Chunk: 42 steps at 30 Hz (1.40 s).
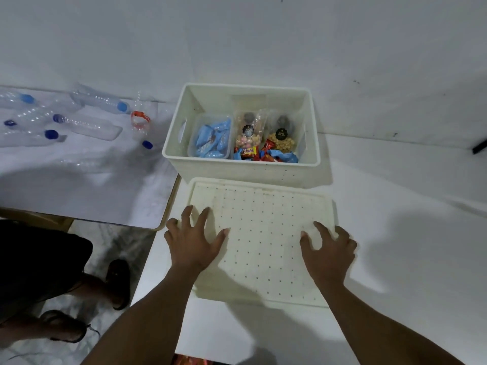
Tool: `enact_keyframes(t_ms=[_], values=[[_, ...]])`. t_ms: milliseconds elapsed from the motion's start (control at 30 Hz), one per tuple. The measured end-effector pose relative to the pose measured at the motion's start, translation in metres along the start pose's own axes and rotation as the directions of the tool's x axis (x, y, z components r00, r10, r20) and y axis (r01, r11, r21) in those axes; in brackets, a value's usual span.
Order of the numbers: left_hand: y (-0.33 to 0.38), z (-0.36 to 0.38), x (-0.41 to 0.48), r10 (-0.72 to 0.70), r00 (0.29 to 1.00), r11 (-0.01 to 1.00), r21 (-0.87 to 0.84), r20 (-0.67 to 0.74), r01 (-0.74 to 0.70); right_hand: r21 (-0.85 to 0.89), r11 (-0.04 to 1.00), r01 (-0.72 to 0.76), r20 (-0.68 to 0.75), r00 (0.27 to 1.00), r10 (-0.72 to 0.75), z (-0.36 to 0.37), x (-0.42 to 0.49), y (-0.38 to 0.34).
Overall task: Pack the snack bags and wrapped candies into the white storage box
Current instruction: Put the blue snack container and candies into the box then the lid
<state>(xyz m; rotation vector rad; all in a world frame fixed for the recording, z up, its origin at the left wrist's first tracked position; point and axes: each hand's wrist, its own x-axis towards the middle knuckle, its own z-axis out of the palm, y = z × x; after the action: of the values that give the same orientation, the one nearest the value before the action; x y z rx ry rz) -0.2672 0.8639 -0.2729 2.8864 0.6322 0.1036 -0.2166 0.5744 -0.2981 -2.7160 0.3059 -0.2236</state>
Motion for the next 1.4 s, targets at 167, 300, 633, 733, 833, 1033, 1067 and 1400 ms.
enact_keyframes(t_ms=[167,300,633,733,833,1033,1067,1400], values=[[0.004,-0.017,0.001,-0.001,0.994,0.999,-0.041,-0.111,-0.004,0.073,0.994,0.076,-0.137,0.988,-0.066,-0.017,0.01,-0.007],[0.007,-0.027,-0.002,-0.003,0.987,0.999,-0.048,-0.159,-0.005,0.104,0.985,0.138,-0.202,0.973,-0.115,-0.026,0.016,-0.007],[0.014,-0.077,0.056,-0.009,0.961,0.998,-0.057,-0.276,-0.007,0.166,0.952,0.256,-0.314,0.929,-0.195,-0.052,0.074,-0.059],[0.015,-0.092,0.083,0.011,0.954,0.999,-0.041,-0.3,-0.025,0.173,0.949,0.264,-0.294,0.933,-0.206,-0.058,0.101,-0.081],[0.016,-0.102,0.11,0.03,0.957,0.999,-0.016,-0.288,-0.036,0.158,0.951,0.266,-0.25,0.942,-0.222,-0.064,0.131,-0.102],[0.019,-0.109,0.163,0.044,0.965,0.999,0.005,-0.259,-0.044,0.169,0.955,0.243,-0.188,0.959,-0.211,-0.062,0.179,-0.131],[0.02,-0.109,0.172,0.039,0.969,0.999,0.005,-0.245,-0.039,0.17,0.956,0.24,-0.182,0.961,-0.208,-0.059,0.186,-0.135],[0.021,-0.08,0.267,0.049,0.995,0.999,-0.004,-0.082,-0.049,0.09,0.979,0.183,-0.086,0.981,-0.176,-0.016,0.26,-0.17]])
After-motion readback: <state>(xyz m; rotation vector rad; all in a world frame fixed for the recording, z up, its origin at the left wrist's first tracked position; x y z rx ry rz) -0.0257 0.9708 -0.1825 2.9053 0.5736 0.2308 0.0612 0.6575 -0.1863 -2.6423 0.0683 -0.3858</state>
